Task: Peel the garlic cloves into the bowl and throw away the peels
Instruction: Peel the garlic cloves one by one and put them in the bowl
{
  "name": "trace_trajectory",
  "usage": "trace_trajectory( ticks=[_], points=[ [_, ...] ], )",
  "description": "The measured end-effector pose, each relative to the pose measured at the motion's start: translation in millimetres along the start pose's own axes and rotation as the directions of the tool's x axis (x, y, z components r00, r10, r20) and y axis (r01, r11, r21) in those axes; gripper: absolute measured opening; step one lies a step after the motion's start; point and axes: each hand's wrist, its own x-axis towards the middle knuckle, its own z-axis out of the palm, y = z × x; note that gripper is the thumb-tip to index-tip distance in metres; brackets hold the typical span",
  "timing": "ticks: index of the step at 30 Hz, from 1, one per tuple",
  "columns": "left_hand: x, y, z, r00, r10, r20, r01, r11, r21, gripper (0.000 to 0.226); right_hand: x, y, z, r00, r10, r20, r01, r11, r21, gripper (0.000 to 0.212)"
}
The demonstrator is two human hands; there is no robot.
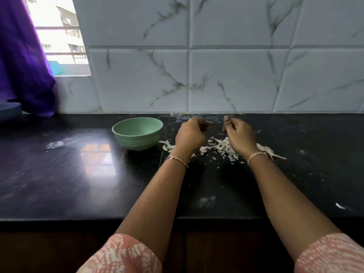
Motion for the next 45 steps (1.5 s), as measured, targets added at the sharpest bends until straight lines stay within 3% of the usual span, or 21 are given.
trace_trajectory(
  ticks=[3, 5, 9, 14, 18, 22, 29, 35, 39, 45],
  points=[
    [-6, -15, -37, 0.999, 0.004, -0.045, 0.001, 0.995, 0.096, 0.038, -11, -18, 5, 0.984, -0.077, 0.158, 0.067, 0.996, 0.066, 0.013],
    [-14, -31, -62, 0.998, 0.012, -0.063, -0.003, 0.991, 0.132, 0.022, -24, -36, 8, 0.935, -0.164, 0.315, 0.136, 0.985, 0.109, 0.005],
    [-34, -62, -95, 0.998, 0.068, 0.012, -0.069, 0.991, 0.112, 0.021, -63, -68, 20, 0.725, -0.332, 0.603, 0.265, 0.943, 0.2, 0.017],
    [-54, -83, -103, 0.995, 0.057, 0.077, -0.063, 0.995, 0.075, 0.018, -91, -88, 44, 0.582, -0.434, 0.687, 0.432, 0.881, 0.191, 0.031],
    [-68, -96, -109, 0.978, 0.077, 0.193, -0.059, 0.993, -0.101, 0.005, -99, -97, 51, 0.577, -0.459, 0.675, 0.46, 0.866, 0.195, 0.02],
    [-72, -103, -111, 0.972, 0.111, 0.209, -0.074, 0.982, -0.176, 0.014, -103, -102, 53, 0.591, -0.47, 0.655, 0.518, 0.844, 0.139, 0.006],
    [-58, -98, -100, 0.949, 0.139, 0.283, -0.09, 0.98, -0.179, 0.013, -92, -92, 40, 0.644, -0.403, 0.651, 0.478, 0.875, 0.069, 0.003],
    [-44, -104, -94, 0.943, 0.094, 0.32, -0.045, 0.986, -0.158, 0.017, -100, -98, 47, 0.579, -0.455, 0.677, 0.496, 0.855, 0.151, 0.021],
    [-39, -108, -94, 0.95, 0.08, 0.303, -0.029, 0.985, -0.168, 0.02, -100, -107, 57, 0.585, -0.494, 0.643, 0.587, 0.805, 0.084, 0.007],
    [-37, -114, -91, 0.957, 0.07, 0.282, -0.017, 0.982, -0.189, 0.022, -101, -111, 61, 0.568, -0.499, 0.654, 0.62, 0.783, 0.059, 0.007]
  ],
)
